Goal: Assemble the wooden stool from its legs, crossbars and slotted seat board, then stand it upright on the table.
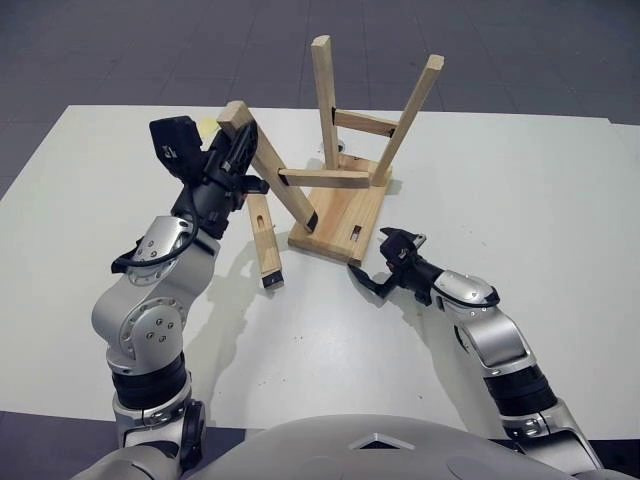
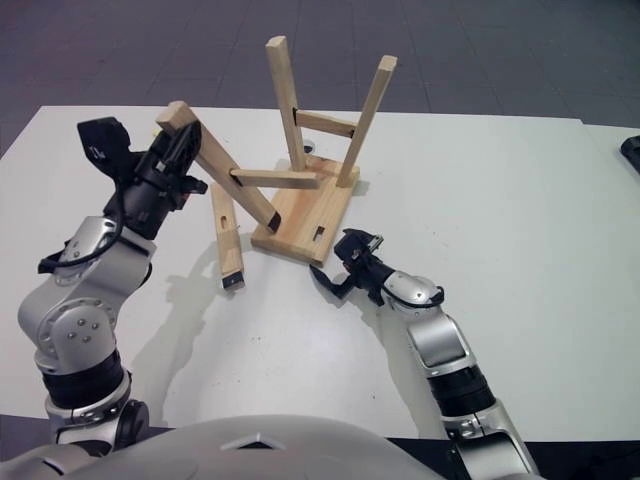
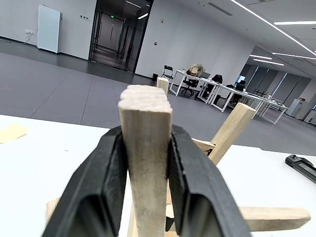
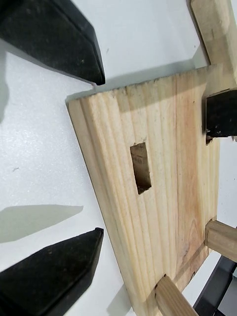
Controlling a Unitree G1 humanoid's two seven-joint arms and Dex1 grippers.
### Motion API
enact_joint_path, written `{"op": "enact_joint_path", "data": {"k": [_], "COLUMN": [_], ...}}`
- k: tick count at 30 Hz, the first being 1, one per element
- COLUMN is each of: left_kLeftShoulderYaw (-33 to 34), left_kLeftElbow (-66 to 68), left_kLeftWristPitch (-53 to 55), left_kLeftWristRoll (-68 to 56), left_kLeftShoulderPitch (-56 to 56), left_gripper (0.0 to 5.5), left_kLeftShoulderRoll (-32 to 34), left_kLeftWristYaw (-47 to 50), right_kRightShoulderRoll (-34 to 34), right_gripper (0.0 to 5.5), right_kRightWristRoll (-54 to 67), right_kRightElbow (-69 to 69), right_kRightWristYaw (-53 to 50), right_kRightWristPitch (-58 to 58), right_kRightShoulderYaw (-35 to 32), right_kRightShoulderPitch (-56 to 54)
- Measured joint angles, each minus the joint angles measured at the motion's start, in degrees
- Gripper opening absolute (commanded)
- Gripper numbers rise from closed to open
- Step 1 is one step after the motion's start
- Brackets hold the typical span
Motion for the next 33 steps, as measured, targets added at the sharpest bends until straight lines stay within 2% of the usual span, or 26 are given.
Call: {"op": "enact_joint_path", "data": {"k": [15, 22, 26, 33], "left_kLeftShoulderYaw": [-0.2, -2.5, -5.4, -6.2], "left_kLeftElbow": [3.7, 3.6, 2.9, 2.1], "left_kLeftWristPitch": [-3.8, -4.8, -3.4, 3.1], "left_kLeftWristRoll": [4.6, 7.8, 10.0, 10.4], "left_kLeftShoulderPitch": [1.7, 2.5, 2.3, -0.1], "left_gripper": [1.02, 1.02, 1.02, 1.02], "left_kLeftShoulderRoll": [-0.5, 1.1, 2.0, 1.9], "left_kLeftWristYaw": [-5.0, -8.4, -9.1, -6.4], "right_kRightShoulderRoll": [0.2, 0.0, -1.2, -1.3], "right_gripper": [5.4, 5.4, 5.4, 5.4], "right_kRightWristRoll": [-0.6, -0.7, -1.0, -0.6], "right_kRightElbow": [0.9, -0.6, -5.5, -11.3], "right_kRightWristYaw": [-0.1, -0.1, -0.1, -1.5], "right_kRightWristPitch": [-0.3, 0.1, 1.6, 4.6], "right_kRightShoulderYaw": [0.3, 0.1, -0.1, -2.4], "right_kRightShoulderPitch": [-0.1, 0.1, 0.7, 0.0]}}
